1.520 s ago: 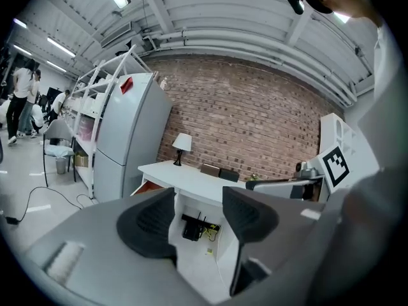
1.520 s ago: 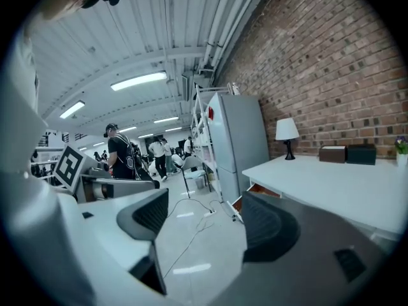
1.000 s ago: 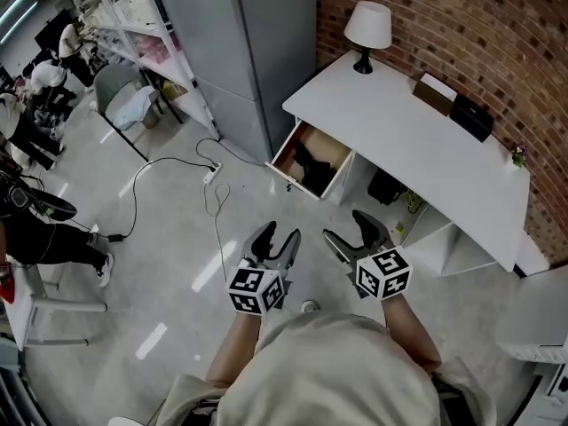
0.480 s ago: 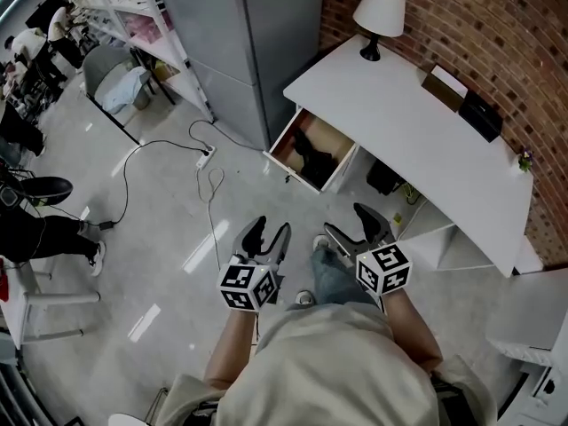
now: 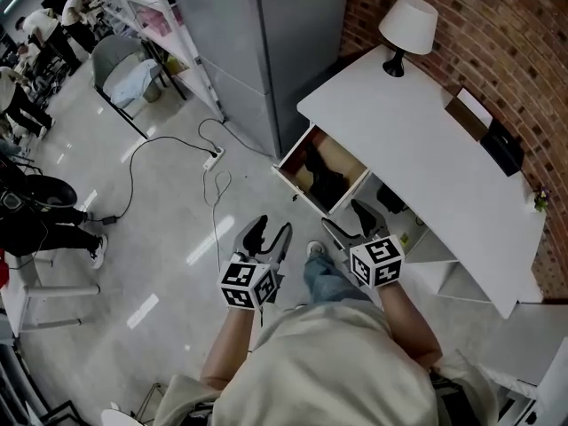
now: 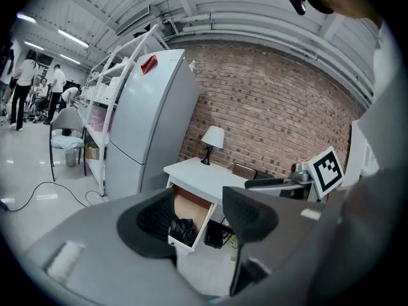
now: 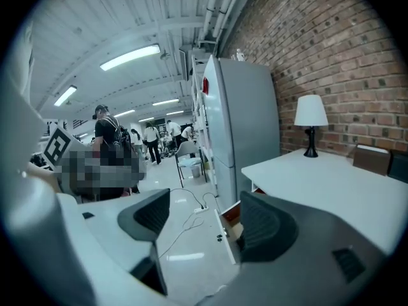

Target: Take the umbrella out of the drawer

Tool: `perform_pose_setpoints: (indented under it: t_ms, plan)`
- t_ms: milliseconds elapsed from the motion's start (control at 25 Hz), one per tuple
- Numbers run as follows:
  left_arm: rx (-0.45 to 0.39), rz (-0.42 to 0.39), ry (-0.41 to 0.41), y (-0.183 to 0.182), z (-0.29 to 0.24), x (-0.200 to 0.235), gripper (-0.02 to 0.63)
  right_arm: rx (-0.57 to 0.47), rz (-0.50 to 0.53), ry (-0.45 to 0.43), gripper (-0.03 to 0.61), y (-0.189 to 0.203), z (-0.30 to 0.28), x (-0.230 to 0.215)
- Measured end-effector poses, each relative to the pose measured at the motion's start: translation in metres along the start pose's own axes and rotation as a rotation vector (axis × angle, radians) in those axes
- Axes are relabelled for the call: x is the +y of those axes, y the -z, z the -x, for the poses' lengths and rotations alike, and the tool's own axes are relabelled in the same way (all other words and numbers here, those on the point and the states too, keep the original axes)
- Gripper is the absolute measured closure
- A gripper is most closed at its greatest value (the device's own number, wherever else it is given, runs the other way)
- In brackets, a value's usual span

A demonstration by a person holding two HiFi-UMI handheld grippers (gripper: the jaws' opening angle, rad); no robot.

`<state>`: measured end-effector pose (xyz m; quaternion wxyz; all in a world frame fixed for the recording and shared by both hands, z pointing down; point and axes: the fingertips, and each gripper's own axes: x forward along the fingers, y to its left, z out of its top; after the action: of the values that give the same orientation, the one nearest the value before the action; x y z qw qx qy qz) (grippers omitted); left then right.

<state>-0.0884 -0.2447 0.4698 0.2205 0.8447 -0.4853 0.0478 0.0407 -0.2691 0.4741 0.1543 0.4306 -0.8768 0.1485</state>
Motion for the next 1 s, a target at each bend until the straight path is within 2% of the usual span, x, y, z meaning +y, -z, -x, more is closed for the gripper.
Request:
perform_pose_setpoints:
  t_ms: [200, 400, 760, 1000]
  plan:
    - [0.008, 0.036, -0.044, -0.007, -0.039, 0.023, 0.391, 0.069, 0.010, -0.019, 0.235, 0.008, -0.053, -0.034]
    - [0.049, 0.080, -0.075, 0.005, -0.069, 0.046, 0.391, 0.142, 0.007, -0.003, 0.233, 0.032, -0.104, -0.065]
    - [0.114, 0.117, -0.116, 0.028, -0.114, 0.080, 0.391, 0.284, -0.051, 0.008, 0.215, 0.100, -0.188, -0.108]
    - [0.146, 0.146, -0.126, 0.047, -0.150, 0.086, 0.391, 0.384, -0.042, 0.036, 0.207, 0.148, -0.234, -0.147]
